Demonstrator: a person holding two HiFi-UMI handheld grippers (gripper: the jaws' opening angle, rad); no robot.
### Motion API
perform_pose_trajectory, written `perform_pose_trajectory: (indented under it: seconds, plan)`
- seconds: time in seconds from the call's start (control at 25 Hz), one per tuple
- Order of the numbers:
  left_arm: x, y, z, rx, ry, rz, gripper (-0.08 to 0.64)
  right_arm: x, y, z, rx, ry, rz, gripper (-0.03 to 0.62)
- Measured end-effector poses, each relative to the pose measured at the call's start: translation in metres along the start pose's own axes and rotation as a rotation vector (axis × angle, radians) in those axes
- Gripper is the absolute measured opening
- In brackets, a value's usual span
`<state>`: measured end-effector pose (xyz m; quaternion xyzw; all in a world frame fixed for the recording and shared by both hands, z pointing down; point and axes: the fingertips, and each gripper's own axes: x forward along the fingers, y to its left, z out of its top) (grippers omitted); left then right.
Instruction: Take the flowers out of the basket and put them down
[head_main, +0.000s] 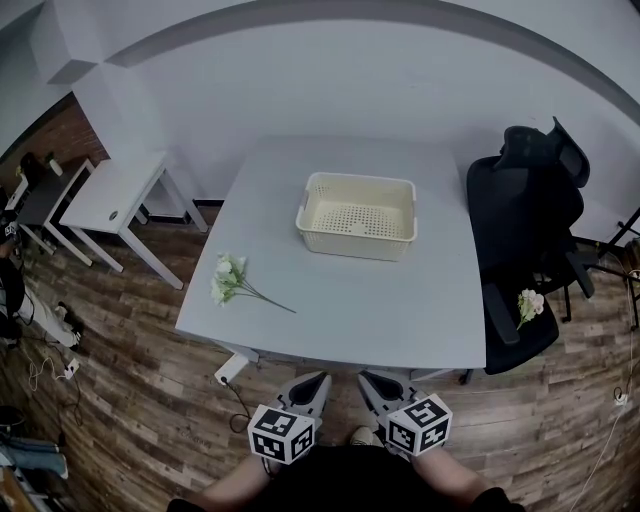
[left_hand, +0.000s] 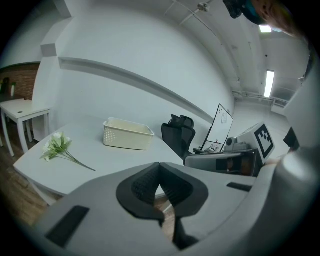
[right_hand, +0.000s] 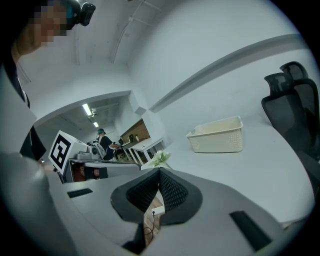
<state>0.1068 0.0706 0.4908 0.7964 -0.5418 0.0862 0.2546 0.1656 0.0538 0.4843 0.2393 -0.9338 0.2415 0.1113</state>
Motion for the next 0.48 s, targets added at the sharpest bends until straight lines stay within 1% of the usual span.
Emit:
perform_pose_trajectory:
  seconds: [0.48]
  plan:
    - [0.0017, 0.0013, 0.0022, 0.012, 0.005, -0.015, 0.006, 0.0027, 0.0017, -0.0005, 0.000, 0.000, -0.002, 0.021]
